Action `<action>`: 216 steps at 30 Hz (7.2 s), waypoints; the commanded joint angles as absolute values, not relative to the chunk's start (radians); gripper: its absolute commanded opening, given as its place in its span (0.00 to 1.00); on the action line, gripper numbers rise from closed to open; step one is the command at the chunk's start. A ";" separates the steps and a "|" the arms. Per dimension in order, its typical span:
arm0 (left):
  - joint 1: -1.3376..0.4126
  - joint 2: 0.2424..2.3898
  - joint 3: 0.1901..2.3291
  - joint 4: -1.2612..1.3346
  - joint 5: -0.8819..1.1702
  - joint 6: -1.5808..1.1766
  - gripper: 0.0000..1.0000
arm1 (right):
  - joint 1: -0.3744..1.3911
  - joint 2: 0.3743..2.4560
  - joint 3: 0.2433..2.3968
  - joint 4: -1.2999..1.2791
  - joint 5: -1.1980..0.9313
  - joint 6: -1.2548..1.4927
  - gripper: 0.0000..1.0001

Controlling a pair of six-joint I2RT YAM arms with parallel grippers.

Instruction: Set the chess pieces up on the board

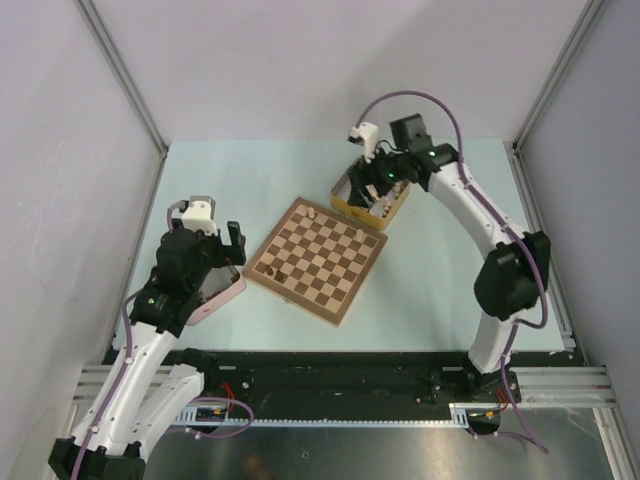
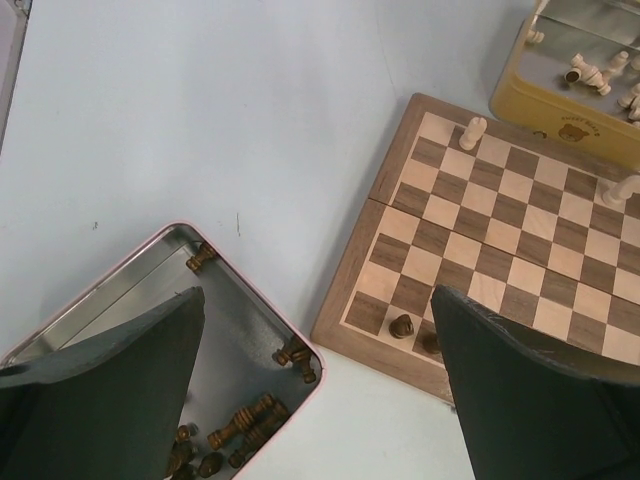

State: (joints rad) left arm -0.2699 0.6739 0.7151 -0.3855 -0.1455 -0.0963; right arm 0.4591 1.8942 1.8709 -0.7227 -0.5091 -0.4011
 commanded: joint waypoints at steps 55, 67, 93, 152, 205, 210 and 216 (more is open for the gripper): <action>0.192 1.281 0.788 -0.542 -0.273 -0.480 0.31 | 0.222 1.589 1.384 -0.557 -0.959 -0.330 0.81; 0.192 1.166 0.804 -0.546 -0.195 -0.422 0.09 | 0.215 1.586 1.384 -0.558 -0.956 -0.333 0.81; -0.385 1.003 0.930 -0.617 0.002 -0.422 0.03 | 0.216 1.591 1.384 -0.568 -0.937 -0.357 0.80; -0.884 1.586 1.181 -0.719 -0.255 -0.511 0.05 | 0.250 1.609 1.384 -0.577 -0.902 -0.383 0.80; -0.785 1.632 1.172 -0.765 -0.416 -0.465 0.08 | 0.259 1.617 1.384 -0.580 -0.897 -0.391 0.81; -0.784 1.641 1.166 -0.764 -0.416 -0.466 0.10 | 0.259 1.618 1.384 -0.581 -0.899 -0.391 0.81; -0.782 1.638 1.158 -0.762 -0.410 -0.472 0.17 | 0.261 1.620 1.384 -0.581 -0.897 -0.393 0.81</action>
State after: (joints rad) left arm -0.7891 1.6424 1.1549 -0.7654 -0.3897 -0.4698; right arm 0.2546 1.6123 1.3872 -0.5755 -0.8967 -0.3767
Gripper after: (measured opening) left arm 0.186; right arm 0.807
